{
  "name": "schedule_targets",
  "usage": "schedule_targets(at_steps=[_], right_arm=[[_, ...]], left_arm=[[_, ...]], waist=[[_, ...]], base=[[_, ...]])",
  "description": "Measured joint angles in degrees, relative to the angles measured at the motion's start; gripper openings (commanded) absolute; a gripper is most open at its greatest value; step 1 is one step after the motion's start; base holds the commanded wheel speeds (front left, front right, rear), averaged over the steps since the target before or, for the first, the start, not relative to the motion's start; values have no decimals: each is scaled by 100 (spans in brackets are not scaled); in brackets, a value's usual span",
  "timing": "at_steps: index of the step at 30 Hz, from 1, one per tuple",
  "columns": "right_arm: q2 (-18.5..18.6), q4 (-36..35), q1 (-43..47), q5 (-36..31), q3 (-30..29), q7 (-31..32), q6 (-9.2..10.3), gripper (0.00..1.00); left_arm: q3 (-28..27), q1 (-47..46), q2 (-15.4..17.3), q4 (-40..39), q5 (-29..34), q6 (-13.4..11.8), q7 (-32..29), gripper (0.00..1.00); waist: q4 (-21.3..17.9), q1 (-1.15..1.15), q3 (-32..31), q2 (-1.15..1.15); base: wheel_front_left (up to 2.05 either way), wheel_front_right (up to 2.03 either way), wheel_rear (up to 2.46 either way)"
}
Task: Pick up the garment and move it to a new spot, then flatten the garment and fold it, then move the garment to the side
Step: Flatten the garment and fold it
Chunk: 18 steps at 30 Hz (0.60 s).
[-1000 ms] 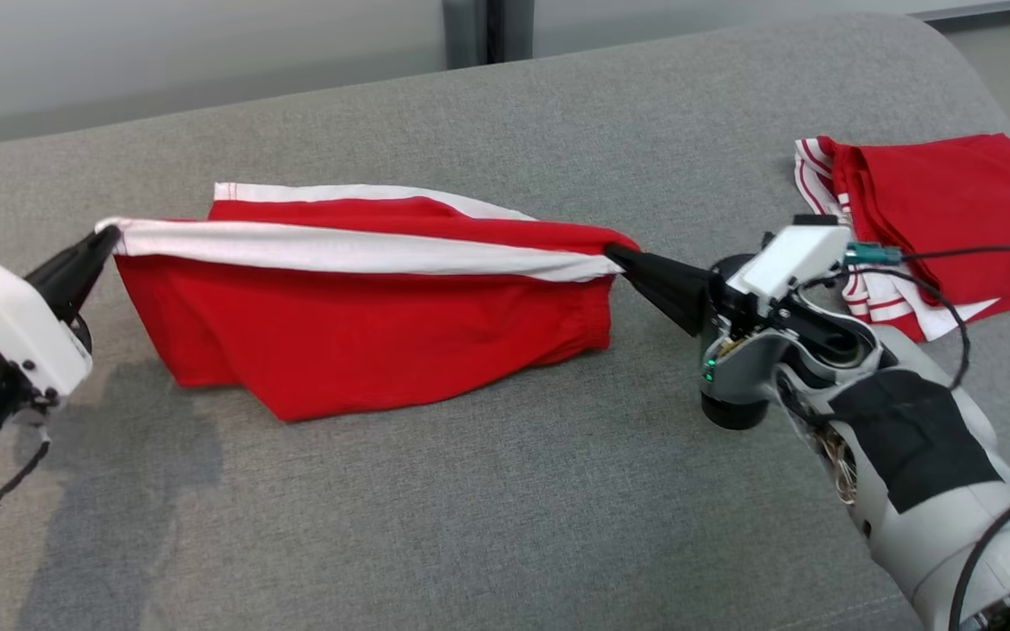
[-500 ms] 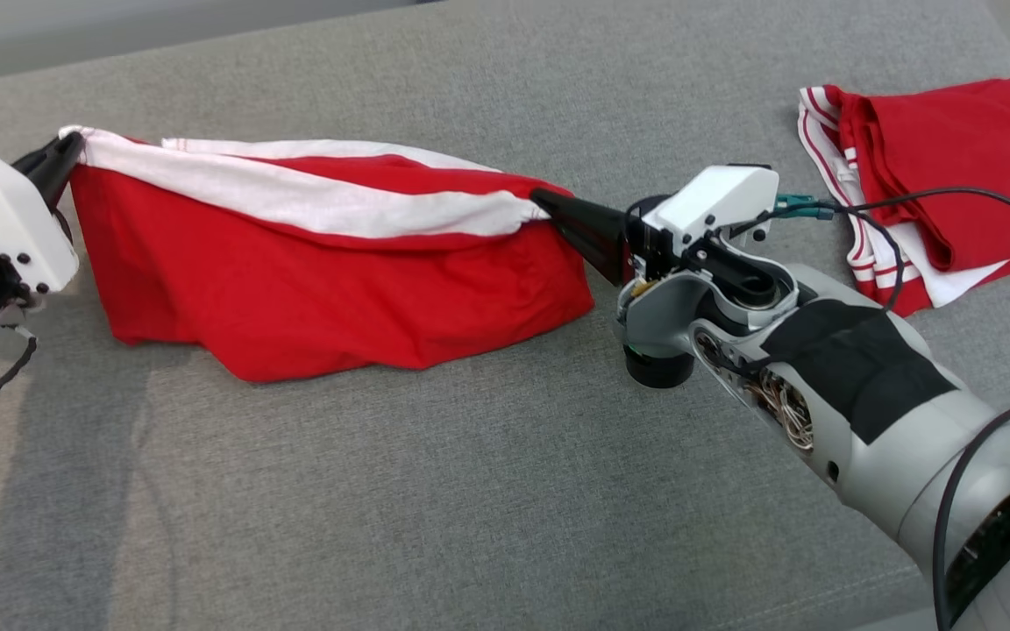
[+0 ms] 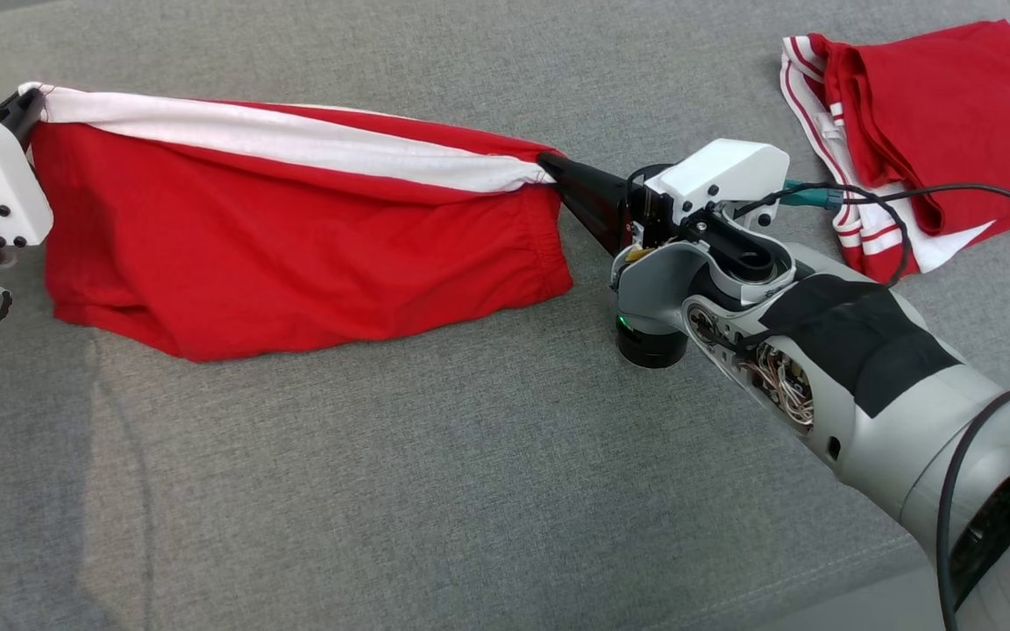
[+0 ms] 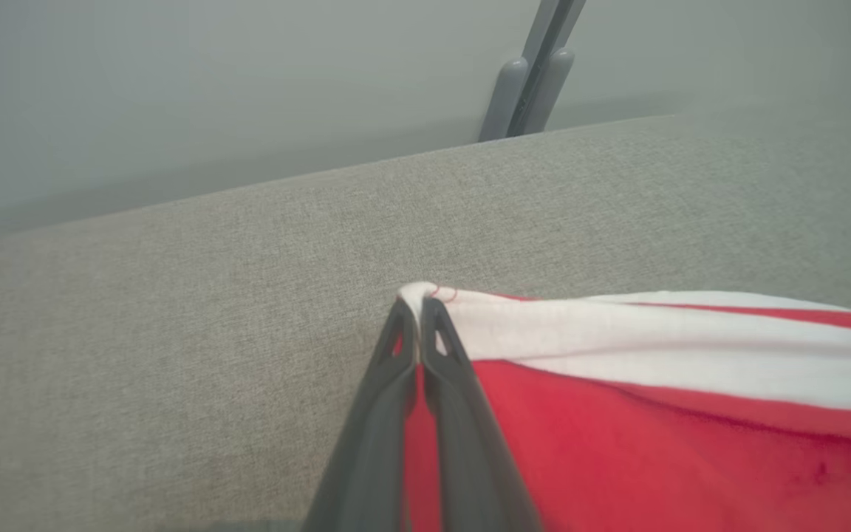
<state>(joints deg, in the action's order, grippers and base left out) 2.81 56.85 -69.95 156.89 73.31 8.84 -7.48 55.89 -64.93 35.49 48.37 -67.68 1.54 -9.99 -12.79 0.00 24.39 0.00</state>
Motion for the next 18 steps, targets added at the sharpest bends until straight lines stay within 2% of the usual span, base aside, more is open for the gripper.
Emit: schedule_targets(at_steps=[15, 16, 17, 18], right_arm=[[10, -11, -116, -77, -3, -4, 0, 2], [7, -25, -122, -81, -4, -4, 0, 33], [0, -32, -129, -96, -4, -13, 0, 89], [-7, -33, -142, -94, -4, -71, 0, 100]], left_arm=[[201, -342, -371, 806, 226, 244, 63, 0], [209, -360, -393, 843, 240, 253, 68, 0], [212, -369, -421, 883, 238, 283, 57, 0], [214, -369, -444, 922, 237, 297, 46, 48]], waist=[[-8, 0, 293, 0], [2, 0, 299, 0], [13, 0, 303, 0], [25, 0, 306, 0]], base=[[0, 0, 0], [0, 0, 0], [0, 0, 0], [0, 0, 0]])
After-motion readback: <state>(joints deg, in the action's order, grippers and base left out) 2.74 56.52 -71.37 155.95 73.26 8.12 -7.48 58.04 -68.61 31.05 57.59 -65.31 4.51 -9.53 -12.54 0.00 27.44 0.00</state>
